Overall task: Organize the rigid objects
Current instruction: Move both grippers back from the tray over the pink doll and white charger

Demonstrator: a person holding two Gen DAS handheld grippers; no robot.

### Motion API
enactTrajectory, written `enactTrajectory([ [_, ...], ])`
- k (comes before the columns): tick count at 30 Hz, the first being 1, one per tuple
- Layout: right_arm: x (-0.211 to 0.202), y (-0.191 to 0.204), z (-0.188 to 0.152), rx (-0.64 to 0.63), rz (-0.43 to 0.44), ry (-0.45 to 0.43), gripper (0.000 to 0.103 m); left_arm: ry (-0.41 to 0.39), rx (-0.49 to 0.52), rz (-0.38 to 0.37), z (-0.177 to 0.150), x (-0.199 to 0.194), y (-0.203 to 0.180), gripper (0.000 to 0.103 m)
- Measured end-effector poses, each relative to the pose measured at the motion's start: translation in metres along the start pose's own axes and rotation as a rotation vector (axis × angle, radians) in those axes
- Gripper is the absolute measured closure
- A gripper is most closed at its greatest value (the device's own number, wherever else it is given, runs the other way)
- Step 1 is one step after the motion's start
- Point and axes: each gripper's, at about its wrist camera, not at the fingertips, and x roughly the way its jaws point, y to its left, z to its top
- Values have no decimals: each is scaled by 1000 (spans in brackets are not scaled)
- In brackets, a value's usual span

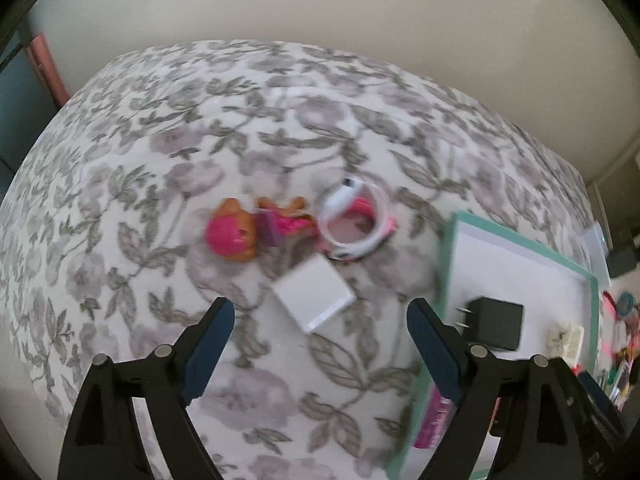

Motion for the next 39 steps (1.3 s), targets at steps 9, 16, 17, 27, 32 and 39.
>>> enactTrajectory([
  [9,3,30,-3,-51,17,-5,1,-12,-97,49,10,3,49,14],
  [16,4,52,-5,-77,45,-15,0,-30,-152,81,17,2,81,13],
  [17,4,54,-5,-80,46,-16,0,-33,-160,82,17,2,84,13],
  [27,12,84,-6,-136,82,-14,0,-80,-191,77,26,2,103,1],
  [32,18,99,-4,-167,107,0,0,-77,-197,45,31,7,105,1],
  [39,30,127,-3,-255,139,14,0,-37,-193,46,34,20,111,1],
])
